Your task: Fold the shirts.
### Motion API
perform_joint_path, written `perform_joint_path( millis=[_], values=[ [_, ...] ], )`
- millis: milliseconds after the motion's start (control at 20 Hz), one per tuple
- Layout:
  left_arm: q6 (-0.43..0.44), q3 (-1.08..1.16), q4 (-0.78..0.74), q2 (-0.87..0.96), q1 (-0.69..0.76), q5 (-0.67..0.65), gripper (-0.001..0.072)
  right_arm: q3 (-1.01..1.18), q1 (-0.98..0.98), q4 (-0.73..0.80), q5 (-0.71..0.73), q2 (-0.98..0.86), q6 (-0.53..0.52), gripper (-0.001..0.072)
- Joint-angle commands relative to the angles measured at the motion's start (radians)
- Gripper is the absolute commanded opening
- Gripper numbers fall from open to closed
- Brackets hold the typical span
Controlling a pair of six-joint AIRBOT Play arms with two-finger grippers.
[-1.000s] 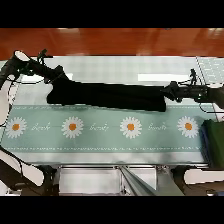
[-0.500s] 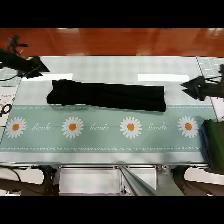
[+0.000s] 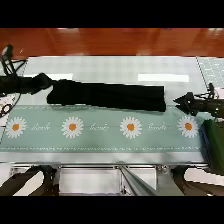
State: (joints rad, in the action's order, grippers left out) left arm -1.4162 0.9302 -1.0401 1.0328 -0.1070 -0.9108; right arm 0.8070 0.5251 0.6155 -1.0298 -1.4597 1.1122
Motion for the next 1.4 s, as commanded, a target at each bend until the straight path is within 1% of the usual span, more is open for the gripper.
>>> perform_joint_path(
  millis=[0, 300, 500, 550, 600, 650, 800, 900, 950, 1000, 1050, 1100, 1200, 1350],
  values=[
    [0.001, -0.062, 0.002, -0.039, 0.066, 0.042, 0.0505, 0.039, -0.077, -0.042, -0.003, -0.081, 0.007, 0.0422],
    [-0.003, -0.062, 0.029, -0.037, 0.089, 0.051, 0.0504, 0.181, -0.198, -0.045, 0.007, -0.204, 0.101, 0.0422],
    [-0.002, -0.063, 0.032, -0.037, 0.089, 0.055, 0.0505, 0.271, -0.258, -0.084, 0.011, -0.261, 0.126, 0.0419],
    [-0.002, -0.063, 0.032, -0.037, 0.089, 0.059, 0.0504, 0.29, -0.272, -0.09, 0.012, -0.269, 0.13, 0.0396],
    [-0.002, -0.062, 0.032, -0.037, 0.089, 0.064, 0.0504, 0.305, -0.287, -0.09, 0.014, -0.272, 0.131, 0.0263],
    [-0.002, -0.062, 0.032, -0.037, 0.089, 0.07, 0.0504, 0.318, -0.298, -0.091, 0.011, -0.271, 0.109, 0.0025],
    [-0.002, -0.062, 0.032, -0.037, 0.089, 0.073, 0.0503, 0.357, -0.298, -0.074, -0.048, -0.246, 0.096, 0.0026],
    [-0.002, -0.062, 0.033, -0.037, 0.091, 0.073, 0.05, 0.356, -0.284, -0.01, -0.071, -0.171, 0.095, 0.0026],
    [-0.002, -0.062, 0.04, -0.037, 0.098, 0.073, 0.0467, 0.356, -0.277, 0.034, -0.095, -0.118, 0.095, 0.0026],
    [0.007, -0.062, 0.048, -0.036, 0.112, 0.074, 0.0304, 0.356, -0.274, 0.074, -0.119, -0.063, 0.095, 0.0026],
    [0.03, -0.063, 0.066, -0.034, 0.135, 0.08, 0.0066, 0.356, -0.272, 0.123, -0.139, 0.003, 0.099, 0.0026],
    [0.068, -0.061, 0.091, -0.027, 0.171, 0.11, 0.0025, 0.355, -0.273, 0.164, -0.152, 0.068, 0.114, 0.0025],
    [0.069, -0.035, 0.15, 0.024, 0.276, 0.173, 0.0025, 0.333, -0.272, 0.223, -0.158, 0.206, 0.145, 0.0026],
    [0.069, 0.121, 0.154, 0.215, 0.451, 0.174, 0.0024, 0.289, -0.272, 0.259, -0.205, 0.402, 0.164, 0.0025]
  ],
)
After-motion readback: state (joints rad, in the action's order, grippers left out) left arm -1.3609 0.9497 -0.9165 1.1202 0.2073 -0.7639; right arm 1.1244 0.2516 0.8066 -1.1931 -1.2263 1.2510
